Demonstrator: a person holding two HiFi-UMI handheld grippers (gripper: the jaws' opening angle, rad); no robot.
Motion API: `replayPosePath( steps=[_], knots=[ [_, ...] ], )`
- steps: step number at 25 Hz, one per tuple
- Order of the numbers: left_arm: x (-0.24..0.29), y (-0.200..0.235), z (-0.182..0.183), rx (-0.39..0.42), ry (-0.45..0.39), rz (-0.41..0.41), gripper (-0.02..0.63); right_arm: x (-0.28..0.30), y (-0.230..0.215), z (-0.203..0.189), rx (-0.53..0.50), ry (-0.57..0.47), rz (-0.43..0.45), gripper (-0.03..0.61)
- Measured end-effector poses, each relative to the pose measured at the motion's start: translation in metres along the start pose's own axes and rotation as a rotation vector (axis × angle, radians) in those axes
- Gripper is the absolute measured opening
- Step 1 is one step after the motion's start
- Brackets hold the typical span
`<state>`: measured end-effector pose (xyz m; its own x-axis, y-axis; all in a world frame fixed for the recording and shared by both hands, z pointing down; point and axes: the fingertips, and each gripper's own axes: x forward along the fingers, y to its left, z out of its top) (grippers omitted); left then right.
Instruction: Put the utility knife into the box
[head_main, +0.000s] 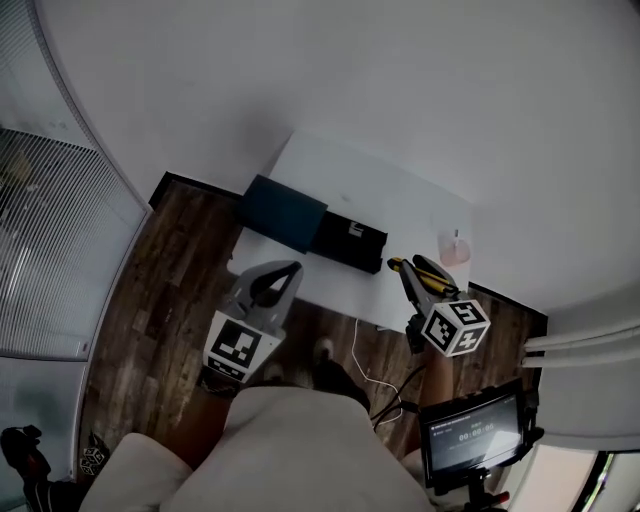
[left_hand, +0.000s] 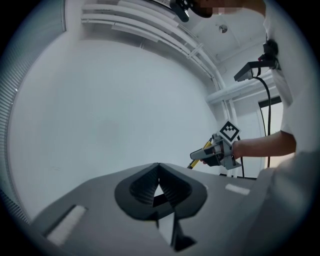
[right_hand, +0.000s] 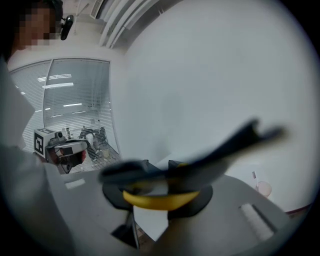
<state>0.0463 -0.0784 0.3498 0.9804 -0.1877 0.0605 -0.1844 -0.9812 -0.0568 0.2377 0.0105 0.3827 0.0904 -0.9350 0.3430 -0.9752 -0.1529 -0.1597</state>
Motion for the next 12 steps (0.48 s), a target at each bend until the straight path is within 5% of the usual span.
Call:
replayPosePath(
  steps=[12],
  knots=[
    [0.044,0.024,-0.004,-0.027,0.023,0.099,-0.002,0.076,-0.041,-0.034,-0.017,0.179,0.138,0.127]
  ],
)
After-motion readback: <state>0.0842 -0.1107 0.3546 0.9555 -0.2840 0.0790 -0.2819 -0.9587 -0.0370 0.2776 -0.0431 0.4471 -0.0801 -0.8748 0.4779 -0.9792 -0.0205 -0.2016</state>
